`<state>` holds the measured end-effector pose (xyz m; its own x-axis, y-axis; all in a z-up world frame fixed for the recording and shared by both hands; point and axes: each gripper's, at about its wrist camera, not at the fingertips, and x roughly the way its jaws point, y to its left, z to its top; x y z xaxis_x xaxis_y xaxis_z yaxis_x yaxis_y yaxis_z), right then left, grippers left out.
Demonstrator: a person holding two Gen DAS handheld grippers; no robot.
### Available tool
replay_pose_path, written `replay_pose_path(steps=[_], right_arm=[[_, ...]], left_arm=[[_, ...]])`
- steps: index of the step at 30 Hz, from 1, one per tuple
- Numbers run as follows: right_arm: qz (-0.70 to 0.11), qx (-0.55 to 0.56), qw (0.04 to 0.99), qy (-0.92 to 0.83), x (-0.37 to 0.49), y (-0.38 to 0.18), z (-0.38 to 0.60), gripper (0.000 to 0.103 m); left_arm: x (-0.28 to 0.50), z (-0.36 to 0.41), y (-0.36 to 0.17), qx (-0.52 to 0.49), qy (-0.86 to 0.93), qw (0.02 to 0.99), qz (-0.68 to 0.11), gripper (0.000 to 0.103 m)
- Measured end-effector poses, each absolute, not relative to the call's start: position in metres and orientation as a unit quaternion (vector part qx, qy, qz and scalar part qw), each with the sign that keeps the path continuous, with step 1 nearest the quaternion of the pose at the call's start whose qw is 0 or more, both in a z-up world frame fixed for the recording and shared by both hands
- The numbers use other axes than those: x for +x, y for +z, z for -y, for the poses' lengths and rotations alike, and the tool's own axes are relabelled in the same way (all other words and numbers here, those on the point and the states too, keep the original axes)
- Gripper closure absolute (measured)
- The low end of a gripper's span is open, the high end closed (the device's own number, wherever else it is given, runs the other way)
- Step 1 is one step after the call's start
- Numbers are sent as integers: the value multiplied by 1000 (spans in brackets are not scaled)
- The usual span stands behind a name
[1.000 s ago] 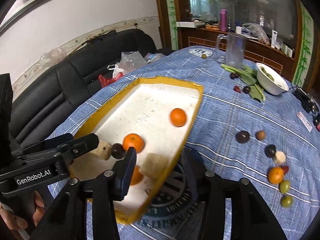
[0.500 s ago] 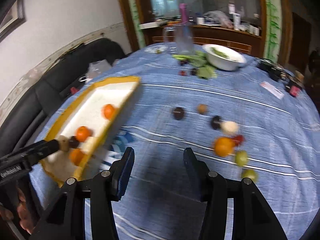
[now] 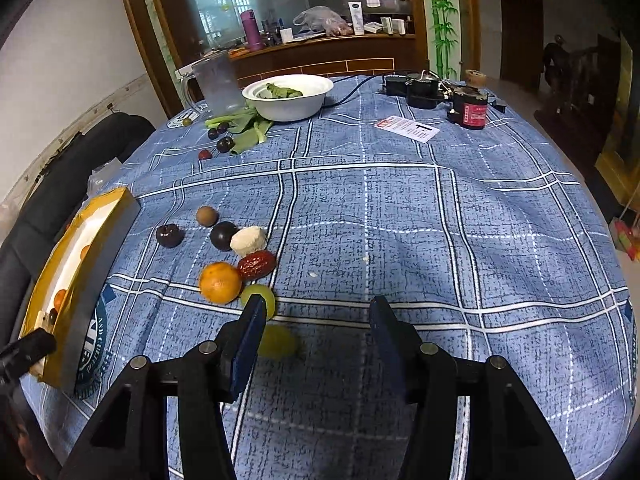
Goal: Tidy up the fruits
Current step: 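Move both tools back toward the remaining fruits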
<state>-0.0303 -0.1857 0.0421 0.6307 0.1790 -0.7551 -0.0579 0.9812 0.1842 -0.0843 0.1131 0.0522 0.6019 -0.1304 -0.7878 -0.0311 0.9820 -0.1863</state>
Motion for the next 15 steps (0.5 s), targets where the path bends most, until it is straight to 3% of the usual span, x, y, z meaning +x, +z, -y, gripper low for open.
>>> replay_pose_path(steps=[15], right_arm=[[-457,35,882,112,-24,14,155,46]], left_arm=[[-55,-71,49,-58,-57,885,-459,23]])
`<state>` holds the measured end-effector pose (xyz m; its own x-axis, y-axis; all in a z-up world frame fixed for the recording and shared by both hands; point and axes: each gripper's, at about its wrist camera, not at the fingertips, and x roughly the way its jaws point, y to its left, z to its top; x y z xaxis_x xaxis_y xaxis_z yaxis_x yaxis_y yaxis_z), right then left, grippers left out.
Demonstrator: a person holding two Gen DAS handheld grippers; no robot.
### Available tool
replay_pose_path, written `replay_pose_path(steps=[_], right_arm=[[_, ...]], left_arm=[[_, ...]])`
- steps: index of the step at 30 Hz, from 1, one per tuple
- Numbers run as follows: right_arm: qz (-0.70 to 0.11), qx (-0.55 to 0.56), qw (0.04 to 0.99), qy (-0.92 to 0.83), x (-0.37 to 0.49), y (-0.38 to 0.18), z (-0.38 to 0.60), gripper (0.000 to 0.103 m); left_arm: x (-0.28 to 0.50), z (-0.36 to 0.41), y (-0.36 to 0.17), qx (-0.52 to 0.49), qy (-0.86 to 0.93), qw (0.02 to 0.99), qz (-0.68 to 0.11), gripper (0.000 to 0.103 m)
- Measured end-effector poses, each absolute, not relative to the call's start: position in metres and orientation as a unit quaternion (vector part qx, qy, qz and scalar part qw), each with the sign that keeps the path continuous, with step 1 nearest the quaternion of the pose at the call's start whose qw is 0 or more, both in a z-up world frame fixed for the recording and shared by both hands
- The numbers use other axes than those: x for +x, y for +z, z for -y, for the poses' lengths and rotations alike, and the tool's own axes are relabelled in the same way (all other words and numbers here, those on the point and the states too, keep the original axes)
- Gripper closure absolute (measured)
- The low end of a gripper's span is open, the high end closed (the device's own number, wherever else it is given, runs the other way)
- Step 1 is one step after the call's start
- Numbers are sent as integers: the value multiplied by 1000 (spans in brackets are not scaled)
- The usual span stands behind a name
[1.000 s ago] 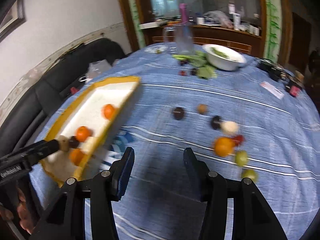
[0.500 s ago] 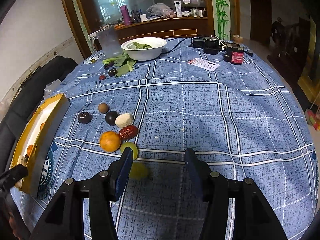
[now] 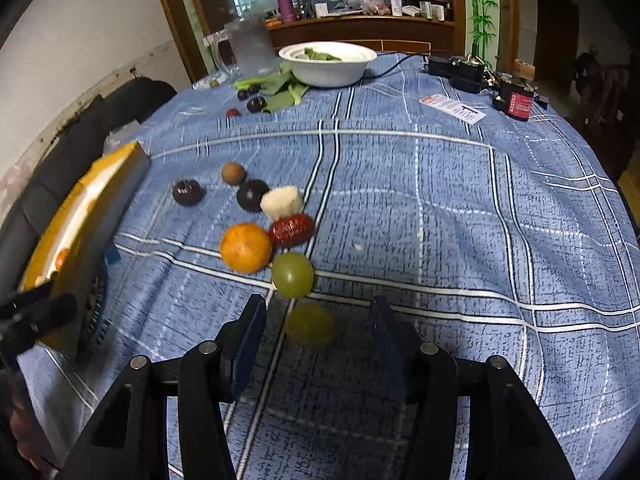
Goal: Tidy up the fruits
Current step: 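Move both tools back toward the remaining fruits, then grasp a mandarin with the left tool while the right tool grasps a green grape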
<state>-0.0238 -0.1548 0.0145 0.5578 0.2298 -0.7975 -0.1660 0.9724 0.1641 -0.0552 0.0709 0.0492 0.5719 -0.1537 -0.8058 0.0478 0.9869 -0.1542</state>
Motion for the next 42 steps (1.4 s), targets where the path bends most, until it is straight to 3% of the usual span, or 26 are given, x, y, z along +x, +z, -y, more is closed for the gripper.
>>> replay_pose_path(steps=[4,9,13,24,33,34,35,36,37,38,40,42], right_arm=[[-450,37,885,117,-26,11,158,46],[-445,43,885,127,-27,11,160,44],[-445,41,885,132,-27,11,159,42],[-445,39,885,128,-29,11,160,42],[-447,36,885,124,-32,12,159,42],[-447,32,886,123,-33,12,159,46],[-446,26,887,119,-34,12,158,58],[-445,20,888,115,-35,12,157,63],[-444,18,888,117,-37,13,157,69],[-445,21,887,123,-38,13,157,72],[-443,18,888,123,-41,14,156,72],[-440,15,890,121,-42,15,156,72]], left_arm=[[-58,-65,36,38,-22,891,-453,22],[-69,-91,32,69,34,899,-432,19],[-72,-120,28,40,52,894,-443,1],[-95,-135,37,20,33,893,-448,1],[-122,-84,99,33,-98,930,-352,1],[-117,-73,100,34,-113,929,-352,1],[-109,-60,98,36,-129,927,-351,2],[-98,-48,94,39,-143,925,-349,4],[-86,-33,89,41,-158,922,-352,12],[-77,-25,85,39,-167,917,-360,22],[-50,-10,70,10,-190,897,-398,62],[-31,-4,60,-17,-200,886,-417,64]])
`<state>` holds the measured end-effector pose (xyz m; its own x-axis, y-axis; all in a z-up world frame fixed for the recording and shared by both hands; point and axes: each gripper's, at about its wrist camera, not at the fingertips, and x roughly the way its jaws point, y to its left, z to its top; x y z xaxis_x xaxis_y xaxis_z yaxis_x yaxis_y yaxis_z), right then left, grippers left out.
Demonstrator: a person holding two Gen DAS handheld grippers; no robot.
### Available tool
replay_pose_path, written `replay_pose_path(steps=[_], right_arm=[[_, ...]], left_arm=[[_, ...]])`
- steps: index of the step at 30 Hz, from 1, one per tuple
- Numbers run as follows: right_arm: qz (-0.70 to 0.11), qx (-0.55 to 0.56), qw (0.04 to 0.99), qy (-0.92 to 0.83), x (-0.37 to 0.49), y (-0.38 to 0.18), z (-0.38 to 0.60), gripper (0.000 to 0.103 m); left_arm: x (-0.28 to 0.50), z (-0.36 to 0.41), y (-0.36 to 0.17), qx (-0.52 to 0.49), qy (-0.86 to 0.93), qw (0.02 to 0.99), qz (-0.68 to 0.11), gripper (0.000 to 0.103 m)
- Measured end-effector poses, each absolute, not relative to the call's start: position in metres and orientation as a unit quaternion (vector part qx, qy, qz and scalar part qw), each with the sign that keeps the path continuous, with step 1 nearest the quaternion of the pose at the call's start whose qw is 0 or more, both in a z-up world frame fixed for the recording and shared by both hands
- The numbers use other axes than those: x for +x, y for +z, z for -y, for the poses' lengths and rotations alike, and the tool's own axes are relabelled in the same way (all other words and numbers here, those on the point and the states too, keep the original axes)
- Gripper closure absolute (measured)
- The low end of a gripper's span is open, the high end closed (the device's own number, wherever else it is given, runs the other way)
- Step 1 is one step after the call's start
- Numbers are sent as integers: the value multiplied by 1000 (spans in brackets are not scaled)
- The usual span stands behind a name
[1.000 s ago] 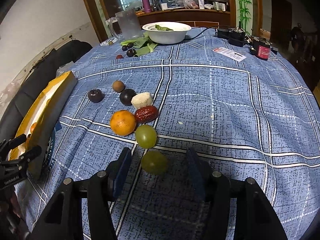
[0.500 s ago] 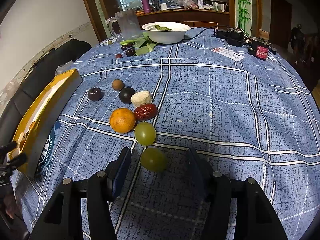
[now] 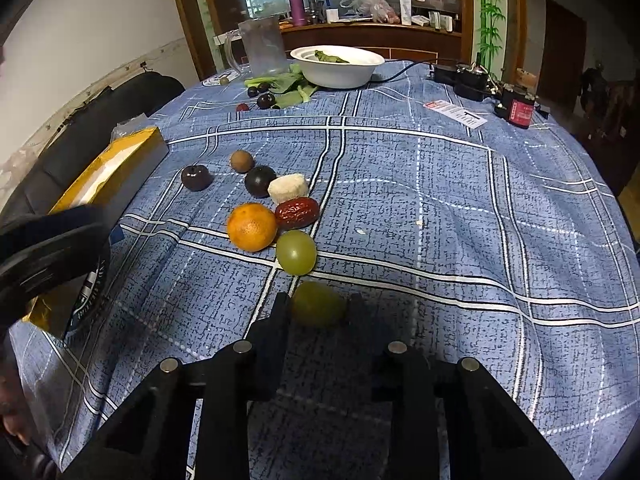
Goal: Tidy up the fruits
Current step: 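Grasp a mandarin with the left tool while the right tool grasps a green grape, then carry the mandarin and grape over the tray and open both tools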
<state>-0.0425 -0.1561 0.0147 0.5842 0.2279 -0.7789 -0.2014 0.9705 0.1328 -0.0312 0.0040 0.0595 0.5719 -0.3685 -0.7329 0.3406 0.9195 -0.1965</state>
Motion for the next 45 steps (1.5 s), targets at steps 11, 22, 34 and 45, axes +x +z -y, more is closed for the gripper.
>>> replay_pose_path(steps=[11,22,34,45], right_arm=[[-449,31,884,131,-37,13,160,72],[-443,-2,887,131,-40,13,151,75],[-408,16,902,136,-45,23,155,76],[-400,24,902,161,-54,41,129,75]], left_arm=[[14,31,19,-31,-219,860,-460,64],[15,33,16,-30,-204,873,-443,73],[-37,-48,74,-87,-156,908,-379,72],[-87,-186,92,-139,-7,928,-345,72]])
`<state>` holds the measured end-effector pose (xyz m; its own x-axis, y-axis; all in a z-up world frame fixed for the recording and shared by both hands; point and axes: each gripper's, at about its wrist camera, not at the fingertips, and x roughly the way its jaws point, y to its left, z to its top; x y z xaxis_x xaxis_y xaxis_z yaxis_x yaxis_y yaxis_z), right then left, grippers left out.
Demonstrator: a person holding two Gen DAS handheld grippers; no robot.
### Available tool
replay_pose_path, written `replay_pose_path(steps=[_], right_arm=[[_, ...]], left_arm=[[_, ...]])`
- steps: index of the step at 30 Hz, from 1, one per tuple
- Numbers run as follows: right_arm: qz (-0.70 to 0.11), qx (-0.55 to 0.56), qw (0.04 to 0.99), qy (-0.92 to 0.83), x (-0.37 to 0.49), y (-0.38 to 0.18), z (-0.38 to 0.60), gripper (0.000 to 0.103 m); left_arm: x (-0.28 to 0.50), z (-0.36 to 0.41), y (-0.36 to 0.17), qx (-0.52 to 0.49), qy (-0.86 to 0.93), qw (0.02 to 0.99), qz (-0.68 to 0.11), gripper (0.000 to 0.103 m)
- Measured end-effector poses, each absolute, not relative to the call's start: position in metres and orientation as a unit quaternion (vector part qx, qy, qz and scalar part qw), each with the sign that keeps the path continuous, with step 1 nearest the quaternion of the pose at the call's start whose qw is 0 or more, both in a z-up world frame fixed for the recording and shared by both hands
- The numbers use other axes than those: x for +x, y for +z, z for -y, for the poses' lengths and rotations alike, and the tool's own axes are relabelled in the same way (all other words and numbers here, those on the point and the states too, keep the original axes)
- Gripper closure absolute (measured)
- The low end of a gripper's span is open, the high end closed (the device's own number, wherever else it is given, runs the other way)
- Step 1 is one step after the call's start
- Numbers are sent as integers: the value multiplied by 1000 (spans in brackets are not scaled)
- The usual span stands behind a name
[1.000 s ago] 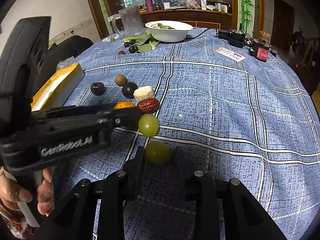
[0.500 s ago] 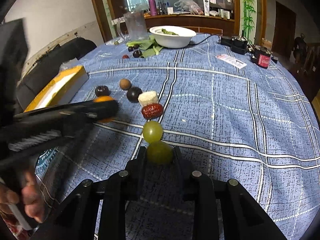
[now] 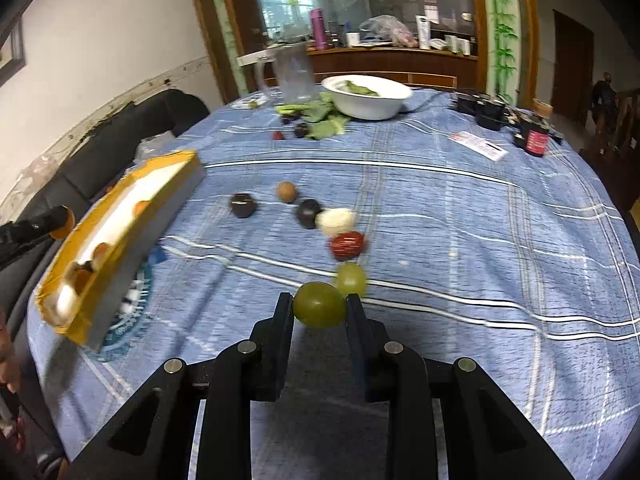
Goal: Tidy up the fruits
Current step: 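Carry the mandarin and grape over the tray and open both tools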
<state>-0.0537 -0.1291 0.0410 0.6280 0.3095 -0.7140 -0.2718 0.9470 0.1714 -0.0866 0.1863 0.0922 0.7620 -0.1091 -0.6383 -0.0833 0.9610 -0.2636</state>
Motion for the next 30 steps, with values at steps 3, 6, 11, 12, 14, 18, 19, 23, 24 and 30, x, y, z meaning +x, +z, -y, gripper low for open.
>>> replay_pose_path(steps=[3,6,11,12,14,18,19,23,24,30], right_arm=[[-396,5,900,183,-61,50,103,75],[-386,-14,899,205,-66,61,74,75],[-378,-34,892,244,-71,73,29,75],[-379,-34,890,252,-69,75,21,75],[-382,-32,883,270,-67,78,7,75],[-388,-31,869,305,-67,82,-24,74],[-390,-31,865,313,-68,82,-31,74],[-395,-47,855,332,-70,78,-63,74],[-396,-53,853,335,-70,76,-70,74],[-405,-79,846,337,-59,67,-104,74]], left_arm=[[-92,-211,85,-161,12,923,-349,72],[-97,-227,76,-174,23,918,-356,72],[-104,-235,66,-163,45,915,-366,71],[-106,-237,65,-157,53,916,-366,71],[-109,-241,63,-145,67,917,-365,71],[-113,-252,60,-144,82,916,-366,71],[-113,-255,59,-148,83,914,-368,71],[-112,-264,52,-158,90,908,-377,71],[-111,-265,51,-160,89,907,-378,71],[-111,-265,46,-163,83,906,-382,71]])
